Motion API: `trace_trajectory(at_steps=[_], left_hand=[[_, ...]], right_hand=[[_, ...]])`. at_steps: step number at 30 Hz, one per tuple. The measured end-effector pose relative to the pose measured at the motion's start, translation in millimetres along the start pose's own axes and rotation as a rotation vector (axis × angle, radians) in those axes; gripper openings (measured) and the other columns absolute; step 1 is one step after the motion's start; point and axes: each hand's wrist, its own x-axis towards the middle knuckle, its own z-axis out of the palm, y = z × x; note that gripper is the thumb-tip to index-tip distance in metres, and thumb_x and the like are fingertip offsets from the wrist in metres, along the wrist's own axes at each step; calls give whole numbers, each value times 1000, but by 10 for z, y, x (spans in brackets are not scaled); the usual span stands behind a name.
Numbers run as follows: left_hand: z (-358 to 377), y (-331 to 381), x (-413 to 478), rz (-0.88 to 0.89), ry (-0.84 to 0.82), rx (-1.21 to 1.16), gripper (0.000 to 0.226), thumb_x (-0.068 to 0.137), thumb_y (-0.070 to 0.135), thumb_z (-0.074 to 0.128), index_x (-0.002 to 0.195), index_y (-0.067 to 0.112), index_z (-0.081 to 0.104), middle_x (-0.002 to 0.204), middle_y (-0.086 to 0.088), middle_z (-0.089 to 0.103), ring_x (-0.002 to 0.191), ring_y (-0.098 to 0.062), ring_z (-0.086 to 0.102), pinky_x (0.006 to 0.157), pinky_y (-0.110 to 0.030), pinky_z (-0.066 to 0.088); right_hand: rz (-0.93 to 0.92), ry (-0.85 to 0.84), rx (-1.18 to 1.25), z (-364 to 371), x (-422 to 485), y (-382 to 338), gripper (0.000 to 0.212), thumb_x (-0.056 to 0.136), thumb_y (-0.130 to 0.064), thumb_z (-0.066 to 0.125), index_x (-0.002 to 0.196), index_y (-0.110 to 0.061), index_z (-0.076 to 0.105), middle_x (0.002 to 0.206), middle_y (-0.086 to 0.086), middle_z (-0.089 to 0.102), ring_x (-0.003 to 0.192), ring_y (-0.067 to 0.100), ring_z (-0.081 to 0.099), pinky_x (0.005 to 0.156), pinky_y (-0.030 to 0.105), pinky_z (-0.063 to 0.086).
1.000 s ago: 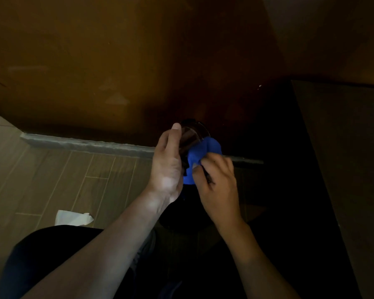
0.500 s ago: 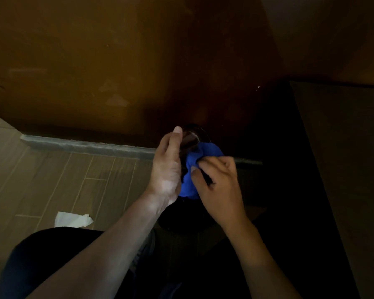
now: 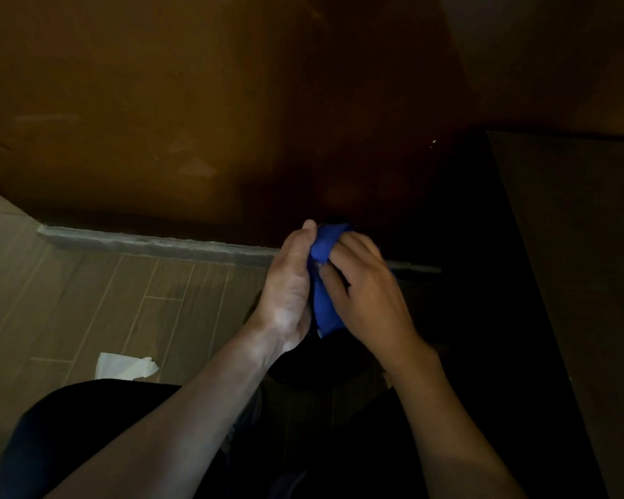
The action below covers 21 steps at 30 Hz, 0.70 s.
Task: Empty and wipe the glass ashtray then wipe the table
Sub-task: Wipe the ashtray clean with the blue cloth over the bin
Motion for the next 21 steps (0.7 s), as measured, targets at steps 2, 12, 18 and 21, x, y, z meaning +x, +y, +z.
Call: trace_trajectory(at_steps=[2,12,18,21], left_hand=[[23,-19,-9,34,13,41,51,110,42,47,140,3,59,138,-29,64,128,-35,65,109,-42,54],[-8,-53,5,167,63,252,43,97,52,60,128,23,69,125,-8,73,120,-24,69,110,-46,51],[-55,-4,17,118,-3,190,42,104,45,55,126,11,65,106,-7,71,105,-26,69,96,-41,52],[-50,16,29,85,-36,142,43,110,42,50,129,5,61,112,-19,69,107,-29,69,99,-42,56]], right_hand=[[66,70,-61,3,15,-34,23,101,-18,54,120,-12,66,120,4,65,120,16,54,100,24,44],[186,-339,-433,-151,8,-134,31,100,-24,47,131,-22,55,117,0,63,110,22,53,89,39,38],[217,-506,186,-247,107,-129,15,105,-20,43,104,-31,54,99,-15,56,91,1,54,77,25,44],[156,-332,304,-180,79,-107,13,106,-17,46,101,-27,51,92,-17,52,86,0,55,73,14,41]])
